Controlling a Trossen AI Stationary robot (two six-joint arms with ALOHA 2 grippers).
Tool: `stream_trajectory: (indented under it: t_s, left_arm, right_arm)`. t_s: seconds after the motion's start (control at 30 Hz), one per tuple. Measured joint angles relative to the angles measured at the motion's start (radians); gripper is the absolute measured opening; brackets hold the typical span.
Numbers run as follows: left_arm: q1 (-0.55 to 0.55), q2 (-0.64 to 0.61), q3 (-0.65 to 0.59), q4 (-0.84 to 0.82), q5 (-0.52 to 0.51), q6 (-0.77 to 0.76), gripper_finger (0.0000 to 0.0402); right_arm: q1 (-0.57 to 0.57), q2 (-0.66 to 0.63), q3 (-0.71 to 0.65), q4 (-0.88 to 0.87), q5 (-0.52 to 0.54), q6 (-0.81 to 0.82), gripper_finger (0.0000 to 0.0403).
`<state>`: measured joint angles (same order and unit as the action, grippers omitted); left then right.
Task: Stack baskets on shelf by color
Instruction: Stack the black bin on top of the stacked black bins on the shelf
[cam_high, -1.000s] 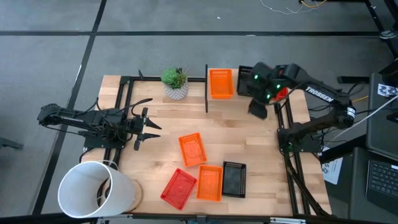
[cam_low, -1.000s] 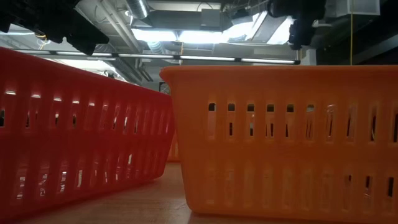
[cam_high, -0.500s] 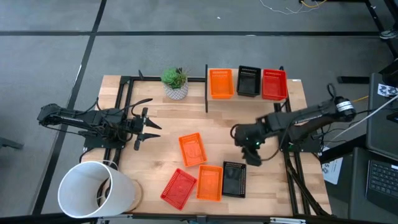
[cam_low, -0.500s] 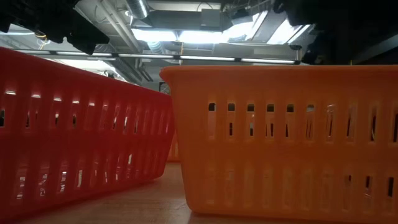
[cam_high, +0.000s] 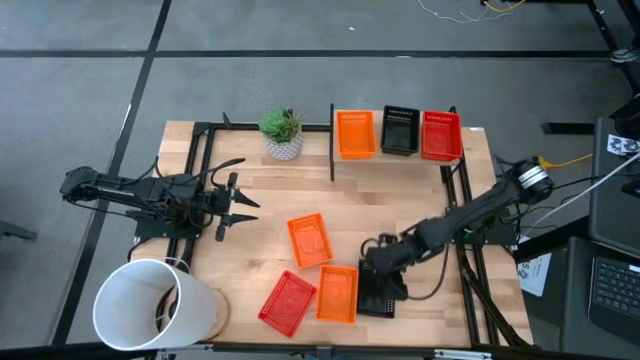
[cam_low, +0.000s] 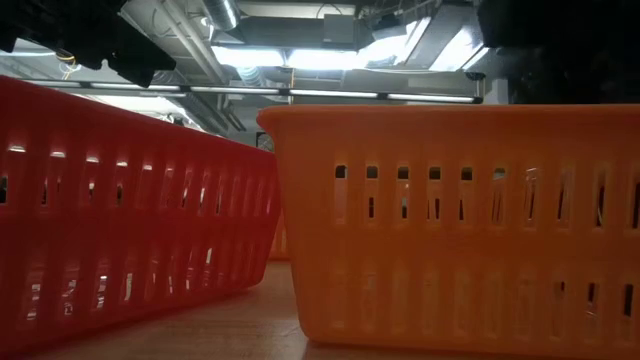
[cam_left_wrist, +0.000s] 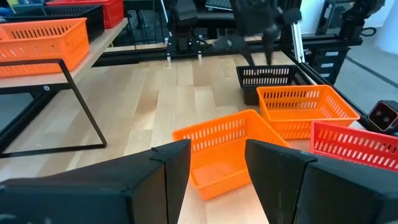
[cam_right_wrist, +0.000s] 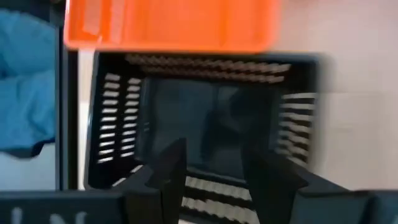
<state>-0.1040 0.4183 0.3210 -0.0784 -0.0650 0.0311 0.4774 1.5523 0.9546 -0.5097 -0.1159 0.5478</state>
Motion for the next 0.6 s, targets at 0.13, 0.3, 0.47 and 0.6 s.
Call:
stream_trajectory:
  t_s: [0.13,0.3,0.47,0.6]
  left_arm:
    - [0.0,0.0,0.0,0.0,0.0,0.0,0.0147]
    - [0.0,0.0,0.0,-0.001,0.0,0.0,0.0147]
    - [0.0,0.0,0.0,-0.003,0.0,0.004,0.0147]
    - [0.0,0.0,0.0,-0.004,0.0,0.005,0.0147]
  right_arm:
    - [0.013,0.093,0.0,0.025,-0.011,0.009,0.0153]
    - [0.008,0.164,0.0,-0.053,0.067,0.046,0.0153]
    - [-0.016,0.168,0.0,-0.246,0.215,0.02,0.0153]
    - [-0.047,0.159,0.001,-0.359,0.396,-0.036,0.0153]
